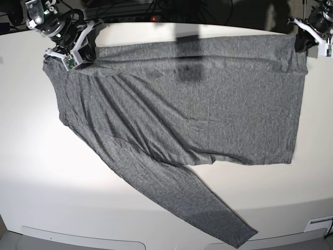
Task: Fold the T-shirt properly
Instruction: 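Release the shirt and move both grippers toward the hem corners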
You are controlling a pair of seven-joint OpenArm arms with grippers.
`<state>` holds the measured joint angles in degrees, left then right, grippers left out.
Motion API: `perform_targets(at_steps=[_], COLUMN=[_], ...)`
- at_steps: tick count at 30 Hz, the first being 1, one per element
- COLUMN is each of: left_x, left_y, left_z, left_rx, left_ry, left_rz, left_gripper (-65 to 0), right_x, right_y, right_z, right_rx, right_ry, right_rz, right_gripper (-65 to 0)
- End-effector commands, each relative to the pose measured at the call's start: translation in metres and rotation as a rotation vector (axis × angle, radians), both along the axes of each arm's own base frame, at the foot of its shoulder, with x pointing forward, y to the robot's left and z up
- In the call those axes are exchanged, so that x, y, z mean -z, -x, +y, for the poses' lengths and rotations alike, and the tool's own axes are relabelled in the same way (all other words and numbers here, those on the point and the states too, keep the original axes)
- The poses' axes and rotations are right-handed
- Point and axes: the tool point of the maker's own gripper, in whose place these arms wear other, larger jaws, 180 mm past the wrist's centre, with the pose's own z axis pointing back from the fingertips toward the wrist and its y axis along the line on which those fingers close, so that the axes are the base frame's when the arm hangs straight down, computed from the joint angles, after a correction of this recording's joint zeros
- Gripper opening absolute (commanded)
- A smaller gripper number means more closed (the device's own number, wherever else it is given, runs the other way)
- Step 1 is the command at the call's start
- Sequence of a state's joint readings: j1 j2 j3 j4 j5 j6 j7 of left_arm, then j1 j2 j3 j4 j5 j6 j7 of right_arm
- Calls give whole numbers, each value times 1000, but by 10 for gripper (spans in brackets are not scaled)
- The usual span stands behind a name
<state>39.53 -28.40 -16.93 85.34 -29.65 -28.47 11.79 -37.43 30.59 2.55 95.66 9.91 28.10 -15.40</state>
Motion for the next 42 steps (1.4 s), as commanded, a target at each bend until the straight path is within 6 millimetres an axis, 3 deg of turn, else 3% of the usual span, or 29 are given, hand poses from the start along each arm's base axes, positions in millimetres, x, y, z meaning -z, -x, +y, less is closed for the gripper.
perform_targets(at_steps=[1,8,16,22,27,28,31,32,35,42], left_x=[-3,-16,-36,-84,-105,-108,-123,-129,-136,-126], left_y=[3,6,-10,-48,-83,-90,-114,-123,-149,-204], left_z=[6,42,39,44,49,49,52,52,54,55], left_rx=[6,-105,-74,-59,-51,-48,-46,-49,-61,-10], left_ry=[-23,-90,-83,-135,-157,-161,-169,-169,-162,-22], left_rz=[12,-34,-115,-275,-341,-347,-393,-412,-424,-404], left_gripper=[-650,-650,-650,-650,-650,-650,-472,-447,-445,-445], right_x=[16,12,0,-34,-65,-69,-79,-83,-91,-99], right_y=[35,46,35,2,-26,-30,-44,-51,-68,-93], right_z=[-12,-6,4,4,-13,-18,-31,-33,-32,-25], right_rx=[-35,-51,-72,-70,1,19,46,52,56,113], right_ry=[85,78,65,74,70,65,87,91,81,3], right_rz=[140,155,110,-18,-121,-133,-179,-198,-244,-214], right_gripper=[-650,-650,-650,-650,-640,-571,-390,-356,-337,-337])
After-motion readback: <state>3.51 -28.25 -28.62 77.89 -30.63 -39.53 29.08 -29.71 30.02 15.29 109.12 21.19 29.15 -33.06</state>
